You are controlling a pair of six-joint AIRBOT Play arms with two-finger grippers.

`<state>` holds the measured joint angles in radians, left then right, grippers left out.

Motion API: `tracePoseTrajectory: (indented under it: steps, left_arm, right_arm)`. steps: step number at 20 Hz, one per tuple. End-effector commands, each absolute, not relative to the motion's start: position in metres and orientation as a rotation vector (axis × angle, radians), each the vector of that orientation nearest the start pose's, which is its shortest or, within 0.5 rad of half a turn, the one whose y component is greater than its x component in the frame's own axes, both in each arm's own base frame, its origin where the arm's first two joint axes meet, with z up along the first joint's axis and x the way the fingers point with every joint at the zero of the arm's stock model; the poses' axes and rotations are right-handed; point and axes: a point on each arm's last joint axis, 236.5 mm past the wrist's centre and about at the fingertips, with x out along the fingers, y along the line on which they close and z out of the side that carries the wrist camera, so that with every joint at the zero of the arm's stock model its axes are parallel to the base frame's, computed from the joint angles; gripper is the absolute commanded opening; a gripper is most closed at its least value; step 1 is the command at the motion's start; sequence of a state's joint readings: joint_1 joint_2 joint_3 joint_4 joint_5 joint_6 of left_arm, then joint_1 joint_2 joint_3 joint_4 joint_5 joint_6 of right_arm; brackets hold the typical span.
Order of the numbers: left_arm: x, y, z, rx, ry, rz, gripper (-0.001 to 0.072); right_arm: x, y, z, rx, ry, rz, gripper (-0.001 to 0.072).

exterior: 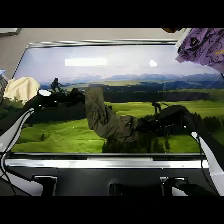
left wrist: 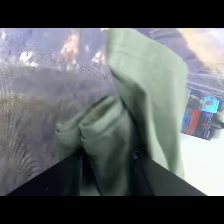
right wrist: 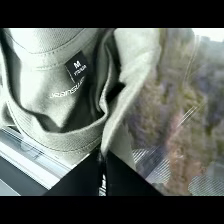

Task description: Fold the clothes and pants, and hang the long-sleeved shirts on hangers.

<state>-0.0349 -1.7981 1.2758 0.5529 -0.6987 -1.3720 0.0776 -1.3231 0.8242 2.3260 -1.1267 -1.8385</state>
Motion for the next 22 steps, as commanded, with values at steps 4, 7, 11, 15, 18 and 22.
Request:
tracePoseTrajectory:
  steps: [4, 7, 11, 15, 18, 22]
  left_arm:
    - [0.522, -0.156, -0.096, -0.896, 1.128, -0.239, 0.0015]
    - [0.547, -0.147, -0.035, -0.875, 1.033, -0.316, 0.0011]
    - [0.57, -0.089, 0.114, -0.682, 0.762, -0.264, 0.001]
    - [0.519, -0.034, 0.279, -0.392, 0.479, -0.143, 0.001]
    - [0.448, -0.016, 0.364, -0.265, 0.326, -0.084, 0.0011]
    - [0.358, -0.008, 0.391, -0.249, 0.355, -0.026, 0.0012]
  right_arm:
    - [0.295, 0.17, -0.052, 0.545, 1.495, 0.508, 0.003]
    - [0.321, 0.161, -0.021, 0.458, 1.384, 0.503, 0.003]
    - [0.392, 0.133, 0.107, 0.313, 1.059, 0.407, 0.0029]
    - [0.404, 0.1, 0.279, 0.157, 0.656, 0.329, 0.003]
    - [0.361, 0.078, 0.382, 0.083, 0.4, 0.274, 0.003]
    - [0.293, 0.057, 0.442, 0.068, 0.229, 0.212, 0.003]
